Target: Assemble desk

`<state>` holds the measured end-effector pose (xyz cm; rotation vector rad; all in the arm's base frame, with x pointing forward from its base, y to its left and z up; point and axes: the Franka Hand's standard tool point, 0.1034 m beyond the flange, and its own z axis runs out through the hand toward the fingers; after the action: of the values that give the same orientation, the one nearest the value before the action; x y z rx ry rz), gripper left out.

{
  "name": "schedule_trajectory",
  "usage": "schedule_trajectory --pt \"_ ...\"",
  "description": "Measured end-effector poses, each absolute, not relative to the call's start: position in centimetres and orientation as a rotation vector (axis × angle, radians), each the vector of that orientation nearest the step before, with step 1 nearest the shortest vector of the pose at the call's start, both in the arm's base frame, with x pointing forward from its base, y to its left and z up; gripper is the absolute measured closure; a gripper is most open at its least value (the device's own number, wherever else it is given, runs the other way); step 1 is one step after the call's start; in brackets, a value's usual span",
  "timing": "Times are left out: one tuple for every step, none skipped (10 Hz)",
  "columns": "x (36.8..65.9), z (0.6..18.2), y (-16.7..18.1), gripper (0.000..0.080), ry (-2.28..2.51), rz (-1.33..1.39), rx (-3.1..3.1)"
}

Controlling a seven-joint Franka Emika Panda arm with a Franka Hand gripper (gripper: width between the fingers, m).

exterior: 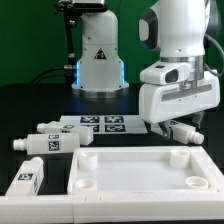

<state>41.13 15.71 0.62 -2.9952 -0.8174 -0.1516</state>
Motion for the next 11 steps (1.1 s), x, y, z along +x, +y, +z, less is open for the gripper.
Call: schedule_trajectory --pt "41.1 0.6 15.7 0.026 -0.818 -0.15 -2.995" --pt "41.1 0.6 15.6 0.0394 -0.845 -0.15 -2.989" --pt "41.1 0.6 15.6 0.0394 -0.865 -0.15 -2.984" --pt "41.1 0.6 15.7 0.0517 -0.928 -0.15 -2.967" --pt "41.2 1.0 16.2 0.0517 -1.117 -0.146 -2.906" --pt "41.4 1.4 16.5 0.0517 -1.373 -0.127 -2.803" --pt "41.6 1.7 17.2 0.0517 -1.601 -0.106 -2.69" --pt "41.9 1.4 17.6 0.0517 -1.845 -0.074 -2.543" --pt "42.0 1.3 17.5 0.0517 -1.895 -0.072 -2.51" --pt "41.9 1.2 17.3 0.0517 -1.971 -0.068 -2.455" --pt "41.9 1.2 17.3 0.0515 -2.01 -0.066 -2.426"
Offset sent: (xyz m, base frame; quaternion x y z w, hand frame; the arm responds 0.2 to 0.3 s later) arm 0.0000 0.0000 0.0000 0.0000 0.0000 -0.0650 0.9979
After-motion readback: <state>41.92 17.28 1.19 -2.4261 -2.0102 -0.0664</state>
